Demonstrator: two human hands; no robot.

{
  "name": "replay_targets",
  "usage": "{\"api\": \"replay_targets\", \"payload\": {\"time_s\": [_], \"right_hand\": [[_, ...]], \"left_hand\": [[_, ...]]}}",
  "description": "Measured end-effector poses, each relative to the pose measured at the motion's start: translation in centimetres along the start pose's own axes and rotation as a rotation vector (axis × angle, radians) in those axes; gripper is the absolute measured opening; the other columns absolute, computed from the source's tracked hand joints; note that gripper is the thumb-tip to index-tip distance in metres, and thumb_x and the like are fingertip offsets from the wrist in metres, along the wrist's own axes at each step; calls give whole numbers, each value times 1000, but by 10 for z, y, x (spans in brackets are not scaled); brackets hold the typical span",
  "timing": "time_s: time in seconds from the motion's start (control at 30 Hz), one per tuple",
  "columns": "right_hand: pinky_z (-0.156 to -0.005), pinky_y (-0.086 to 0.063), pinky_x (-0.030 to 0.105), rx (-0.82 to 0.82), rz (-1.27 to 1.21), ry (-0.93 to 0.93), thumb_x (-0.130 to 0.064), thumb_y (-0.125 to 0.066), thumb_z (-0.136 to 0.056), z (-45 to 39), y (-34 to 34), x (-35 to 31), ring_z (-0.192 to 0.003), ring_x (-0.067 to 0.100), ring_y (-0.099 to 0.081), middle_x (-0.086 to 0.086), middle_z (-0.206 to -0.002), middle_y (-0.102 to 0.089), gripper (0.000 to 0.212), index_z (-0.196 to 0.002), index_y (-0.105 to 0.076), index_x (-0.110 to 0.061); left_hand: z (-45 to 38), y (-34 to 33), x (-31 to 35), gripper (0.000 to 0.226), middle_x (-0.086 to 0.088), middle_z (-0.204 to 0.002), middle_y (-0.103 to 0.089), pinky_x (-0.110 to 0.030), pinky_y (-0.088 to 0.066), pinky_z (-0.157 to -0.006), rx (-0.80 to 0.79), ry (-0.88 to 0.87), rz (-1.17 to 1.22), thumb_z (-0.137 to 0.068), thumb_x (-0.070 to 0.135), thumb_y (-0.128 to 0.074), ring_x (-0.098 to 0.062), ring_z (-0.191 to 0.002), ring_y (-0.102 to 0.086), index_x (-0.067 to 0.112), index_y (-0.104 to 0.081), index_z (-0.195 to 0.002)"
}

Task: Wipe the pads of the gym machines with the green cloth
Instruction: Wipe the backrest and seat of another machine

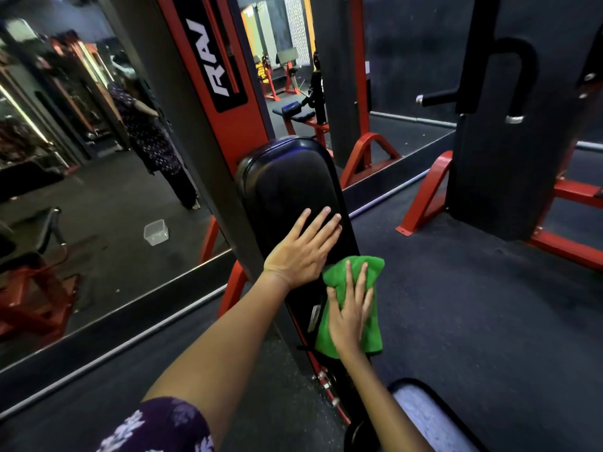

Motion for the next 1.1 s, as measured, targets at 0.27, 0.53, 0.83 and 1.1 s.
{"api": "replay_targets", "payload": {"time_s": [0.27, 0.53, 0.83, 1.1], "right_hand": [[-119, -5, 44, 34, -160, -123, -65, -26, -79, -31, 17, 3, -139, 5, -9, 1, -157, -17, 66, -138, -21, -37], [-117, -6, 38, -72, -43, 32, -78, -21, -82, -12, 24, 18, -142, 3, -4, -1, -155, -14, 79, -144, -19, -29], [-107, -16, 20, -195, -97, 6, -44, -43, -93, -89, 36, -40, -139, 18, -30, -3, -153, -29, 48, -138, -27, -35], [-110, -20, 42, -178, 43, 367, -65, -22, -82, -137, 50, -157, -140, 24, -22, -12, -156, -8, 62, -141, -12, -47]], "left_hand": [[1, 2, -2, 57, -6, -138, -52, -47, -20, -110, -32, -16, 5, -81, 26, -30, -28, -130, -46, 12, -57, -129], [3, 0, 2, 62, -9, -143, -46, -46, -9, -114, -34, 30, 70, -79, 23, -32, -26, -134, -41, 6, -45, -137], [7, 0, 5, 56, -9, -154, -20, -60, -1, -112, 202, 343, 135, -87, 37, -46, -27, -145, -13, 15, -37, -138], [-2, 6, 1, 45, -7, -159, 0, -54, 0, -116, 256, 728, 353, -96, 36, -34, -19, -146, -8, 5, -41, -128]]}}
Point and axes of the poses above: each hand's wrist, its own z-axis away from the middle knuckle, its own y-axis out of the back of the hand, x = y × z, the point moved 1 cm from there along -z, towards the middle knuckle
